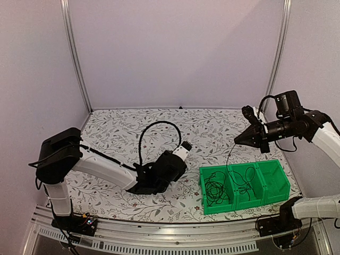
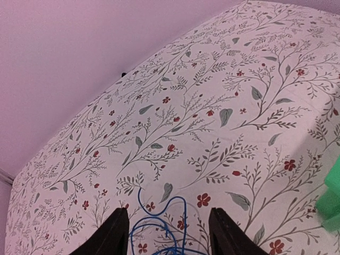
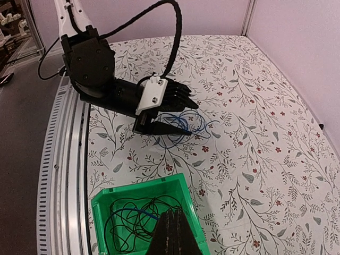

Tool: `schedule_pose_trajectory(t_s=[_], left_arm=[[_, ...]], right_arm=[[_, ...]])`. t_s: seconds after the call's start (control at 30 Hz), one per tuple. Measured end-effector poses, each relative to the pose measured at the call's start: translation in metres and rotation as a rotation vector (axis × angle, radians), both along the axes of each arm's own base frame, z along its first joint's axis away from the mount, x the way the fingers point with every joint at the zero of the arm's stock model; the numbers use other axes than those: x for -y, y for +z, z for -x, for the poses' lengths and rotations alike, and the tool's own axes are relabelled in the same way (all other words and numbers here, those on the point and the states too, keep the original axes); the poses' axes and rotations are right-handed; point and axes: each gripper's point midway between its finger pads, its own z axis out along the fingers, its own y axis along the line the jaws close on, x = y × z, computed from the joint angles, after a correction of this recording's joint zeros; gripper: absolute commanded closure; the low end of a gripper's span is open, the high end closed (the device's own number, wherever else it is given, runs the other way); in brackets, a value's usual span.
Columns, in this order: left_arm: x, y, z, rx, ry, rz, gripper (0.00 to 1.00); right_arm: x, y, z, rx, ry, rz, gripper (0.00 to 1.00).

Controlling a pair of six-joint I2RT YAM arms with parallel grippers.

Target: Untangle the cables

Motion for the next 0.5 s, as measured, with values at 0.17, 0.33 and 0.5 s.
schedule_pose_trajectory(t_s=[0.17, 0.33, 0.5], left_arm=[[-0.003, 0.000, -0.004, -0.001, 0.009, 0.000, 0.49], [-0.007, 0.000, -0.011, -0.003, 0.023, 0.000, 0.49], [-0.010, -0.001, -0.014, -0.004, 0.031, 0.000, 0.48]], right_arm=[[0.006, -0.032, -0.001, -0.022, -0.023, 0.066, 1.00], [0.017, -0.062, -0.001, -0.014, -0.051, 0.146, 1.00], [0.034, -0.078, -0.012, 0.001, -0.107, 0.205, 1.00]])
